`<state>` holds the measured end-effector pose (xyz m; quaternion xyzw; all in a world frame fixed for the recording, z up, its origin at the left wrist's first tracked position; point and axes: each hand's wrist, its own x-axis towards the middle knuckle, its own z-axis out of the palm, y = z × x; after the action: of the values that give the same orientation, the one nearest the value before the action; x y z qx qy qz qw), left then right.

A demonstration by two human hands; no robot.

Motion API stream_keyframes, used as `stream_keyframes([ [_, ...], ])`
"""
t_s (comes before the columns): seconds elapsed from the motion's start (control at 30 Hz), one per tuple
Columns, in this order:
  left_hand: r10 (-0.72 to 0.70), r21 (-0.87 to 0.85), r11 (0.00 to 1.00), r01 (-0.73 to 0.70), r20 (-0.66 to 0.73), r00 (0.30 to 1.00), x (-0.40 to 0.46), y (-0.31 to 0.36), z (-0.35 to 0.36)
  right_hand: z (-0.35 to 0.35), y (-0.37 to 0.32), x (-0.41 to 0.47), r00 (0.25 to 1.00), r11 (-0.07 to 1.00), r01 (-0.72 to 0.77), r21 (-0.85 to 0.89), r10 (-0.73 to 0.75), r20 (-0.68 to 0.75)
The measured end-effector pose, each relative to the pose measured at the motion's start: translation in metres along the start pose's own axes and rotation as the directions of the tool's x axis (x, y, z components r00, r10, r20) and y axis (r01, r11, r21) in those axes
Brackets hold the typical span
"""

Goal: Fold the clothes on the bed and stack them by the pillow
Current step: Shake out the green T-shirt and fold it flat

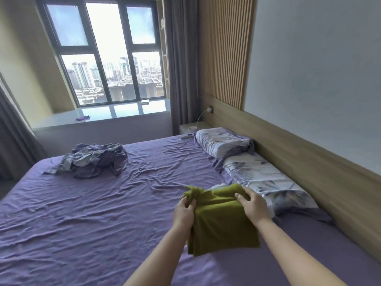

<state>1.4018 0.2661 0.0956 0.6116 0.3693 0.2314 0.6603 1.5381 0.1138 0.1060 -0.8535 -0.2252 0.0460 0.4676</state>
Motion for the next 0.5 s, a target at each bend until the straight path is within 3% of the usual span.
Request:
stream_keyframes([
  [0.3, 0.014, -0.008, 1.0, -0.014, -0.014, 1.0, 0.063, -0.003, 0.046, 0.002, 0.033, 0.071, 0.998, 1.0, 0.028, -0.013, -0.027, 0.058],
  [0.5, -0.026, -0.037, 0.999, 0.022, -0.124, 0.992, 0.123, -0.015, 0.095, 0.016, 0.081, 0.161, 0.973, 0.999, 0.045, 0.025, -0.05, 0.224],
])
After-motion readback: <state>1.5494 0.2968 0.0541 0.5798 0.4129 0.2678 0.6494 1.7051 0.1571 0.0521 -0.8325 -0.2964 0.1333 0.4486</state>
